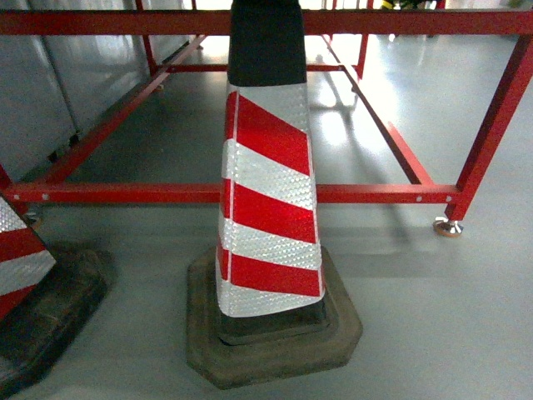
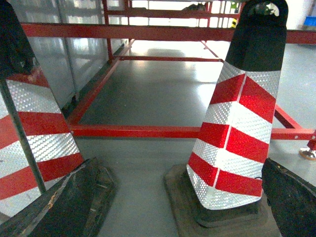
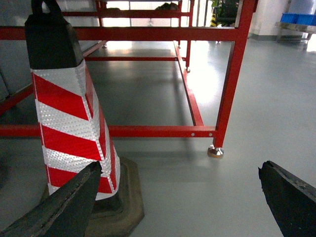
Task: Pick blue part to blue bin on bottom shelf
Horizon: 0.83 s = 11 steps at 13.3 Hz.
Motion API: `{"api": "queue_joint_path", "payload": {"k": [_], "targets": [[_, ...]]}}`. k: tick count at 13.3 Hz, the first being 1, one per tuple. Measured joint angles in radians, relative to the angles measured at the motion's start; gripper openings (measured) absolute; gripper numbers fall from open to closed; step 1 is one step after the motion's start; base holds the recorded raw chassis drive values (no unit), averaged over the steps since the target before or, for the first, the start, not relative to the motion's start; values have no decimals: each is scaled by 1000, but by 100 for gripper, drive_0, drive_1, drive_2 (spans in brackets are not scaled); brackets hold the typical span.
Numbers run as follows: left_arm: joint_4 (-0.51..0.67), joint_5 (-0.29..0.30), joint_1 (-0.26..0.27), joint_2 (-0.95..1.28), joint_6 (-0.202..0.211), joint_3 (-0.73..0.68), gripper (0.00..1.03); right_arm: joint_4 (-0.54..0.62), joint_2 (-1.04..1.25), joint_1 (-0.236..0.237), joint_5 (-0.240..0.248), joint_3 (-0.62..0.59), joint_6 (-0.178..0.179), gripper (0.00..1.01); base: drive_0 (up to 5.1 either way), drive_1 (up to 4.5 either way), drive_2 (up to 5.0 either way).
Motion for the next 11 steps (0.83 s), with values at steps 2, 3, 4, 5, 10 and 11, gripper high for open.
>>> {"api": "queue_joint_path", "payload": {"k": [2,3,4,5,10,11], "targets": [[0,0,0,0,0,0,98,0,0,0,0,0,0,98,0,0,0],[0,0,0,0,0,0,98,0,0,0,0,0,0,98,0,0,0],[0,0,0,0,0,0,98,0,0,0,0,0,0,98,0,0,0],[0,0,0,0,0,0,98,0,0,0,0,0,0,98,0,0,0],[0,0,0,0,0,0,98,0,0,0,0,0,0,98,0,0,0],[0,0,0,0,0,0,98,0,0,0,0,0,0,98,0,0,0]]}}
